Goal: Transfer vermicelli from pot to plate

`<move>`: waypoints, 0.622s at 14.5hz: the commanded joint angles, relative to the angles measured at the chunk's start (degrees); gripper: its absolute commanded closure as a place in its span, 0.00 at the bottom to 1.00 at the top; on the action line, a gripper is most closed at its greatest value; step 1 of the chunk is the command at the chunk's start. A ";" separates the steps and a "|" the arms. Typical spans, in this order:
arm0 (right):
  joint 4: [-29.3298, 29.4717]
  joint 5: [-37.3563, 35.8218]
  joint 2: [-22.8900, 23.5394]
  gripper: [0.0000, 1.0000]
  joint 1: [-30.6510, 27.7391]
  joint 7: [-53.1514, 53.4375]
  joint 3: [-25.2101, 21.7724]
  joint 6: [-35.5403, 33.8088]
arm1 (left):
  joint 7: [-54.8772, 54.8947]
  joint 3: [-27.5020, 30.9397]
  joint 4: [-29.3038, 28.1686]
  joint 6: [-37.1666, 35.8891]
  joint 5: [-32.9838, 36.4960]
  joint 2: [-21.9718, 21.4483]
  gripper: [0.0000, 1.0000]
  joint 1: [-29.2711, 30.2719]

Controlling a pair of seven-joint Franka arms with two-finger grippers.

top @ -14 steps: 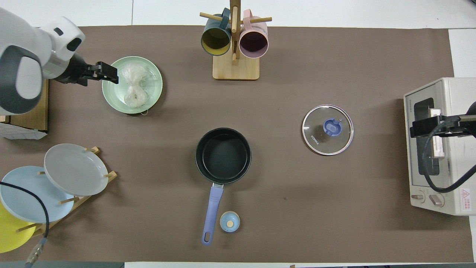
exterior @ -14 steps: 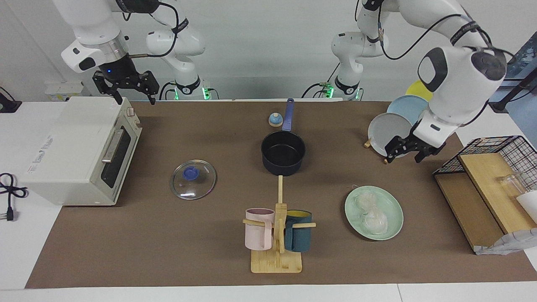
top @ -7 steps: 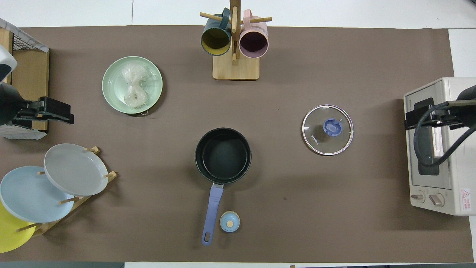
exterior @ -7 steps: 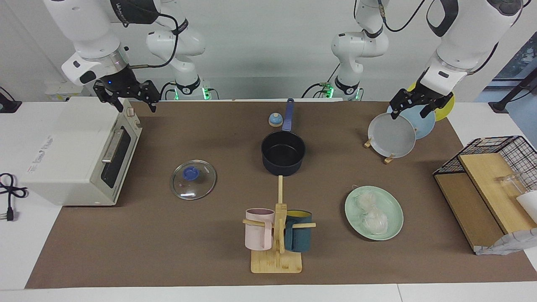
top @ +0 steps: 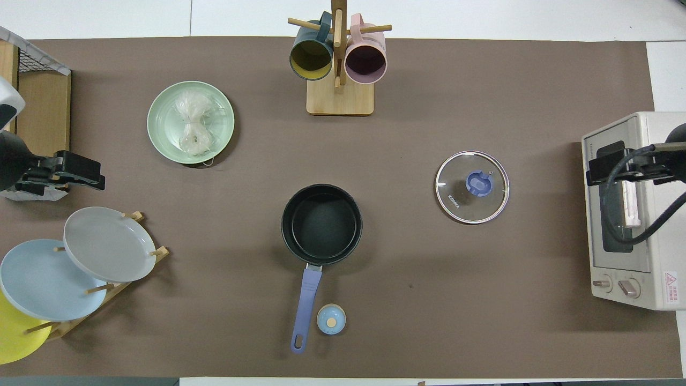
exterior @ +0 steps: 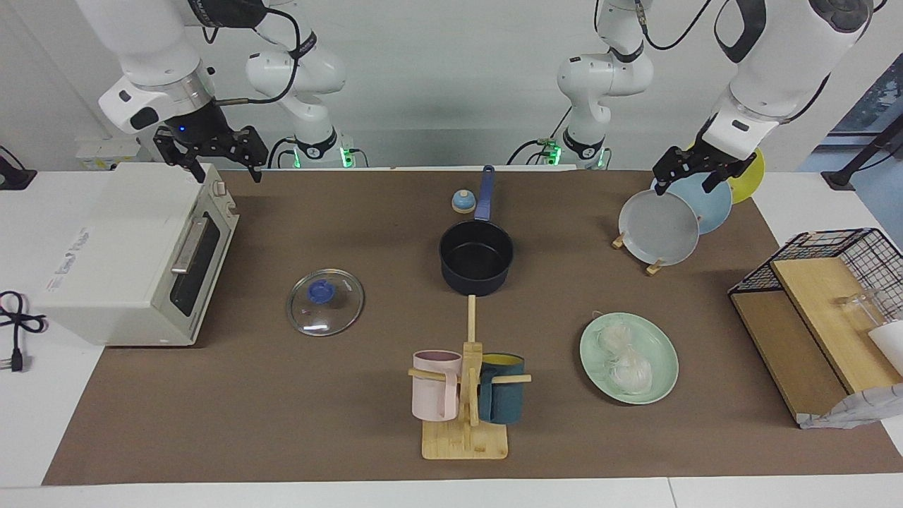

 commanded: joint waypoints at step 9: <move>0.59 0.61 -0.17 0.00 -1.26 0.77 -0.02 0.11 | -0.16 -0.92 2.44 -2.41 1.76 0.98 0.00 0.93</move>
